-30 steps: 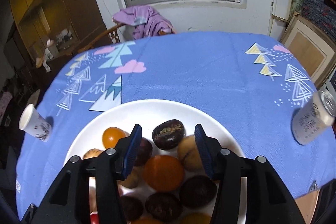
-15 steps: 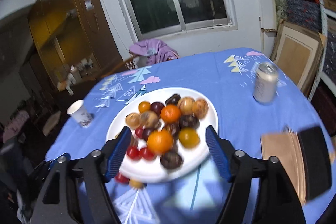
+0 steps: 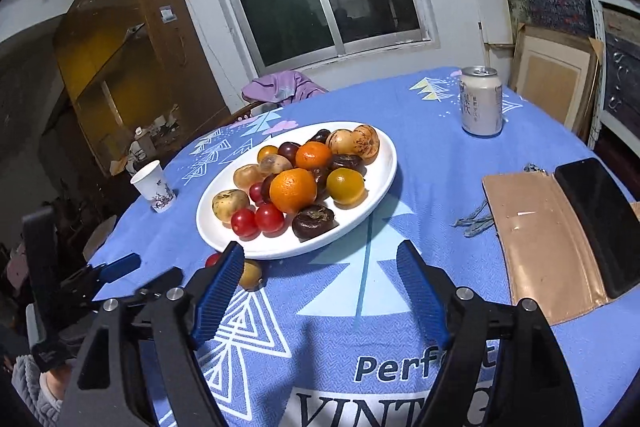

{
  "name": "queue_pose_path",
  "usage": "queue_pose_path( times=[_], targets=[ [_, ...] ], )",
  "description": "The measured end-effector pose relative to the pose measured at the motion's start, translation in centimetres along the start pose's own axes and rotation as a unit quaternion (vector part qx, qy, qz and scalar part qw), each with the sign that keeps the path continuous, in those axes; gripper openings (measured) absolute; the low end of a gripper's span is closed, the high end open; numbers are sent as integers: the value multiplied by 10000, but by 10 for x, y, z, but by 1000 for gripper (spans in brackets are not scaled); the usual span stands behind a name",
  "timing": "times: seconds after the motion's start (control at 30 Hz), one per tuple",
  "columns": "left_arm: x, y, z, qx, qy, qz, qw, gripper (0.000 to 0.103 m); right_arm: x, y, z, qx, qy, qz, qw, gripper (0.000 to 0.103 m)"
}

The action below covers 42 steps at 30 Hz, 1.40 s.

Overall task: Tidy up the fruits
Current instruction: 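Grasp the last red tomato with the left gripper while the right reaches for the small yellow fruit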

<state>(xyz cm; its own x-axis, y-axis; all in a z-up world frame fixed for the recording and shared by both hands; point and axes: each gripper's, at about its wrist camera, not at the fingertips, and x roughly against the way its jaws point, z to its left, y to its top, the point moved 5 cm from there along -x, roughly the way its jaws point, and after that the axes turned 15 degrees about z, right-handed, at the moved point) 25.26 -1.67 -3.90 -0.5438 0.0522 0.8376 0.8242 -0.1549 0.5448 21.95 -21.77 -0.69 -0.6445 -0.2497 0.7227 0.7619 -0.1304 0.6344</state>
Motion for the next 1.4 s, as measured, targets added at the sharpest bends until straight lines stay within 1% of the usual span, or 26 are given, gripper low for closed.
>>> queue_pose_path(
  times=[0.17, 0.27, 0.43, 0.53, 0.57, 0.67, 0.73, 0.77, 0.83, 0.9, 0.93, 1.0, 1.03, 1.07, 1.1, 1.13, 1.17, 1.23, 1.27, 1.4],
  targets=[
    [-10, 6, -11, -165, 84, 55, 9998, 84, -3, 0, -1, -118, 56, 111, 9999, 80],
    [-17, 10, -14, -189, 20, 147, 9997, 84, -5, -2, 3, -26, 26, 144, 9999, 80],
    [-29, 18, -13, -120, 6, 310, 9994, 84, -9, -4, 7, 28, 22, 215, 9998, 80],
    [-33, 21, -7, -5, -112, 337, 9994, 86, -11, -4, 8, 43, 20, 263, 9996, 80],
    [-32, 22, -4, 27, -80, 297, 9995, 86, -12, -5, 8, 51, 17, 273, 9996, 80],
    [-26, 21, 13, 136, 221, 155, 9995, 85, -13, -6, 9, 72, 12, 301, 9995, 80],
    [-26, 16, 29, 319, 278, 225, 9988, 85, -14, -6, 10, 80, 22, 319, 9995, 80],
    [-25, 14, 36, 463, 186, 271, 9984, 85, -14, -7, 11, 100, 32, 338, 9994, 80],
    [-20, 13, 42, 630, -147, 231, 9976, 84, -15, -8, 14, 187, 18, 359, 9992, 80],
    [-14, 15, 34, 480, -258, 72, 9985, 84, -16, -9, 17, 256, -6, 356, 9990, 80],
    [-13, 15, 27, 328, -188, 24, 9993, 84, -16, -10, 17, 277, -14, 361, 9990, 80],
    [-18, 12, 16, 44, -34, 77, 10000, 84, -17, -10, 18, 286, -15, 383, 9989, 80],
    [-21, 11, 13, -29, -36, 162, 9999, 84, -17, -10, 18, 293, -21, 389, 9988, 80],
    [-24, 9, 12, -67, -59, 245, 9997, 83, -17, -10, 18, 299, -23, 390, 9988, 80],
    [-25, 9, 13, -38, -119, 282, 9995, 77, -17, -10, 19, 305, -21, 388, 9988, 80],
    [-25, 9, 16, 20, -158, 298, 9994, 74, -16, -10, 18, 309, -19, 388, 9988, 80],
    [-26, 9, 19, 91, -211, 321, 9992, 73, -17, -11, 18, 309, -21, 397, 9987, 80],
    [-28, 7, 22, 189, -363, 402, 9984, 61, -18, -11, 19, 306, -16, 427, 9986, 80],
    [-29, 7, 22, 194, -400, 424, 9981, 60, -18, -11, 19, 311, -14, 437, 9986, 80],
    [-29, 8, 18, 95, -415, 361, 9984, 59, -20, -12, 21, 360, -25, 471, 9982, 80]
  ],
)
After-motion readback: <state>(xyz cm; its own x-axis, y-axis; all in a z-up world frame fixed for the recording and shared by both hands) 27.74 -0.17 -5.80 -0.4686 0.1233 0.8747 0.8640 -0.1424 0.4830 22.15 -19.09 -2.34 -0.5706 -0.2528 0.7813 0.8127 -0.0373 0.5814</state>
